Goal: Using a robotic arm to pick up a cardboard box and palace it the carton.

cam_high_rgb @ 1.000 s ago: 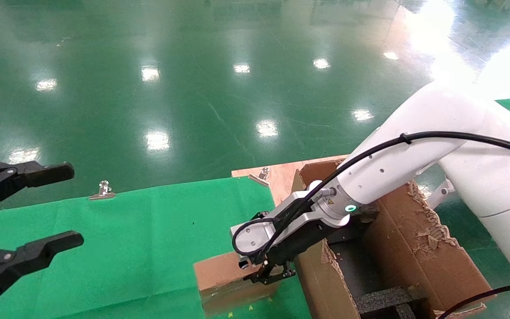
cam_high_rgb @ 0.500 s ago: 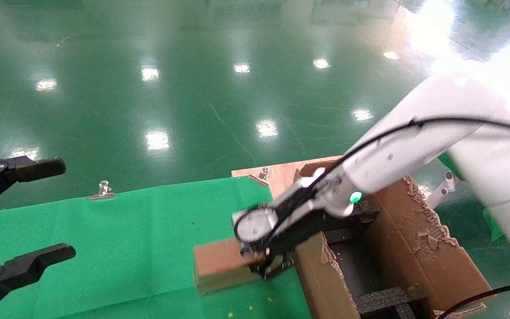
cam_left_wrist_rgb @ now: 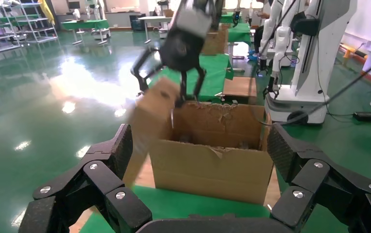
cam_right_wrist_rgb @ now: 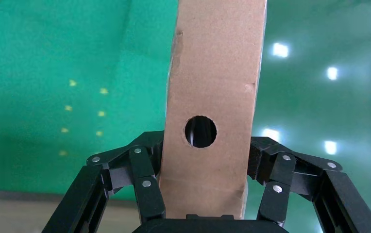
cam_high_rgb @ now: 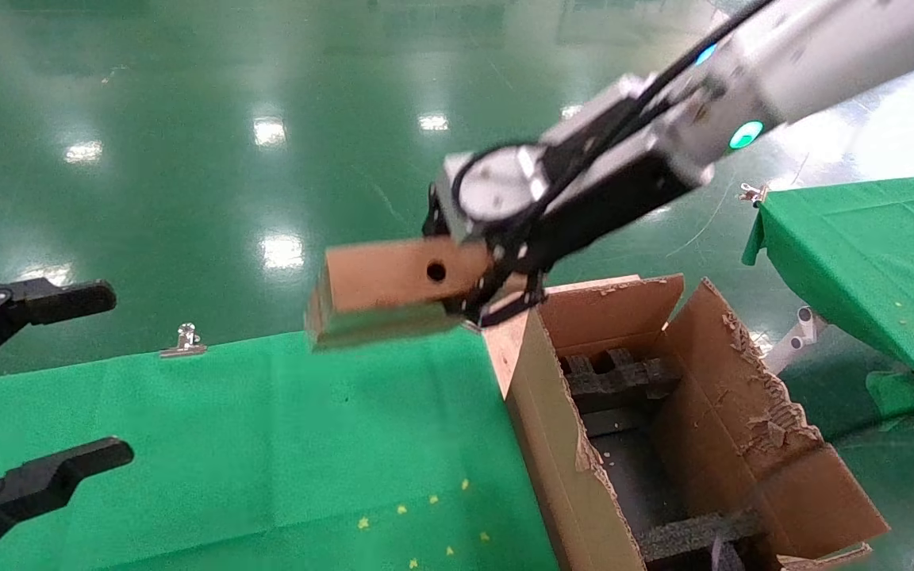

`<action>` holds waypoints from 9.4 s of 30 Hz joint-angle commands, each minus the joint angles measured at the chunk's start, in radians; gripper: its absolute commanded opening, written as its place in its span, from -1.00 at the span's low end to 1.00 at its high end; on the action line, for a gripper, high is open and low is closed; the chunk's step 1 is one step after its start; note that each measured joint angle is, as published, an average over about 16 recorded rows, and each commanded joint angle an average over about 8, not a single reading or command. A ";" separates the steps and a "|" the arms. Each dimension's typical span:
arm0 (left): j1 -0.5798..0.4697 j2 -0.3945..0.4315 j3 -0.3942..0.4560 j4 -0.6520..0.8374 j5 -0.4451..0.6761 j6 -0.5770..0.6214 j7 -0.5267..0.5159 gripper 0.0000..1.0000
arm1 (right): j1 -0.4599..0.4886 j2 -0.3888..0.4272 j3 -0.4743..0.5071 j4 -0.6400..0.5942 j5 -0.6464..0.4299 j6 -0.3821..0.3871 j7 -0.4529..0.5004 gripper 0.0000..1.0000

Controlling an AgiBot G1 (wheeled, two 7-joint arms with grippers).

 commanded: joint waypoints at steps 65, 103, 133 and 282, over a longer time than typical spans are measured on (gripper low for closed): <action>0.000 0.000 0.000 0.000 0.000 -0.001 0.000 1.00 | 0.434 0.548 -0.876 -0.190 0.243 0.186 0.619 -1.00; 0.001 0.000 0.000 0.001 -0.001 -0.001 0.000 1.00 | 0.217 0.590 -0.989 0.039 0.150 0.574 1.006 -1.00; 0.000 0.000 0.000 0.001 -0.001 -0.001 0.000 1.00 | 0.026 0.503 -1.029 0.026 0.178 0.823 1.134 -1.00; 0.001 -0.001 0.000 0.001 -0.002 -0.001 0.000 1.00 | -0.400 0.387 -0.039 0.206 0.674 0.354 0.449 1.00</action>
